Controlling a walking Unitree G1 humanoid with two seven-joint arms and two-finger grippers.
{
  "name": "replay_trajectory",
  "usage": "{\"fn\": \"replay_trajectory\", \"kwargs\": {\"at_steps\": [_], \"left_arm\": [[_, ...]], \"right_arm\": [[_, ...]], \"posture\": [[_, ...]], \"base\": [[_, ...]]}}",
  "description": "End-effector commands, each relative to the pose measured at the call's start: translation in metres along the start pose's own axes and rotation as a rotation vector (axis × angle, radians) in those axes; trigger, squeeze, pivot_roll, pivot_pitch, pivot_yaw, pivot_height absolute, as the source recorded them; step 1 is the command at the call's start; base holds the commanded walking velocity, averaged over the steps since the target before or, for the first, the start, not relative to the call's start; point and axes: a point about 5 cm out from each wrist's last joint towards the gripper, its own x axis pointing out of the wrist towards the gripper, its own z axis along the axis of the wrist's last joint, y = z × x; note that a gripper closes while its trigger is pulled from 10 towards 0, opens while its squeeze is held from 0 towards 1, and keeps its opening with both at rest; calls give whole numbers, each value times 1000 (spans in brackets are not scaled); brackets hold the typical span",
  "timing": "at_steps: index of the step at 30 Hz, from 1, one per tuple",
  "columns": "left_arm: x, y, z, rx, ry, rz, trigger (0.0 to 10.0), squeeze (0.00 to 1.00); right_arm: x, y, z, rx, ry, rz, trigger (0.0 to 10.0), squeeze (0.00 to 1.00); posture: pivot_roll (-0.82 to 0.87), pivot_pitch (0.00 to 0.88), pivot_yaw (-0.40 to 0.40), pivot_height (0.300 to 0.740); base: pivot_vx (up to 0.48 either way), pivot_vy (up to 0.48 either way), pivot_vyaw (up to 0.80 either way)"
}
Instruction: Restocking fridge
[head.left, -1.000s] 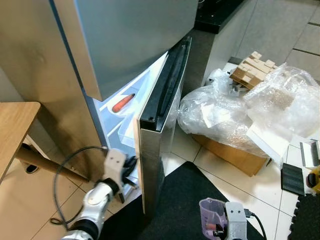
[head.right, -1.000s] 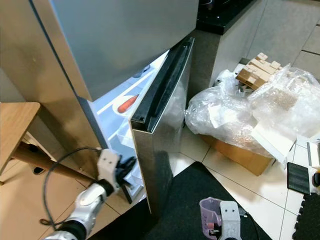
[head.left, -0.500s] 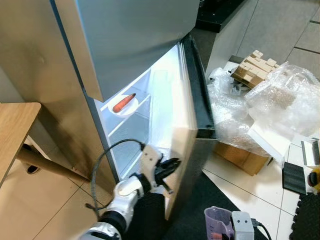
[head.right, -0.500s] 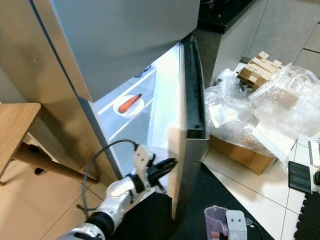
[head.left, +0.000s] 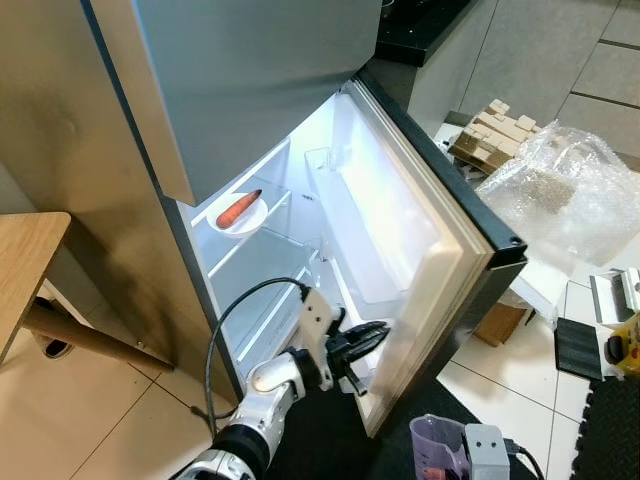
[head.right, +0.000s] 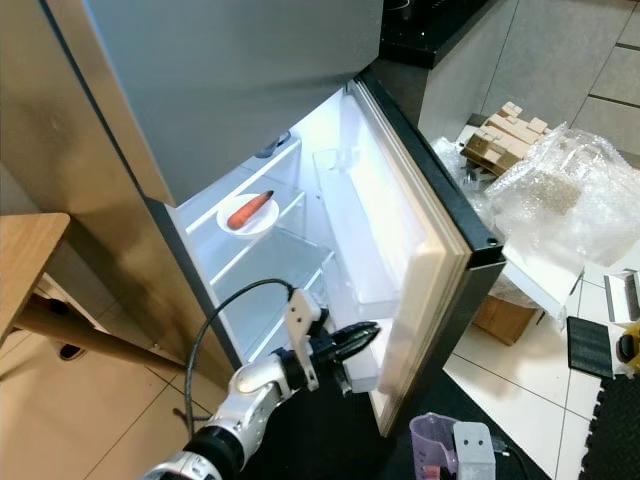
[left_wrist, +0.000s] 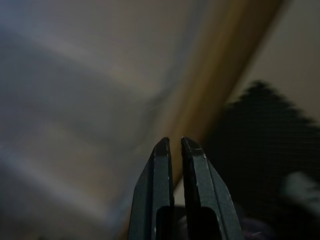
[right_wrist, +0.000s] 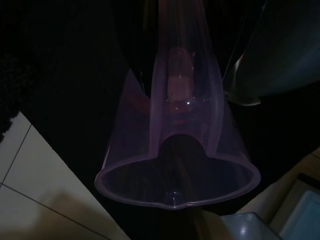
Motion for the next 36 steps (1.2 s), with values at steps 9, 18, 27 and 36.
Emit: {"fn": "replay_trajectory", "kwargs": {"at_steps": [9,18,27,36], "left_arm": [[-98,46,-42,82,258,583,10000,0],[-149,34,-74,30,371,779,10000,0],[-150,25,-82,35,400,800,10000,0],[-151,25,-83,45,424,798,10000,0]], "right_arm": [[13,18,39,-35,-154,88,10000,0],[26,20,108,-95,-356,126,10000,0],[26,-3,120,-152,-367,8,10000,0],[15,-52,98,-109,-274,-296,10000,0]], "posture": [[-150,107,14,740],[-146,111,-4,740],[-137,111,-9,740],[-140,112,2,740]], "base": [[0,0,0],[0,0,0],[0,0,0],[0,0,0]]}}
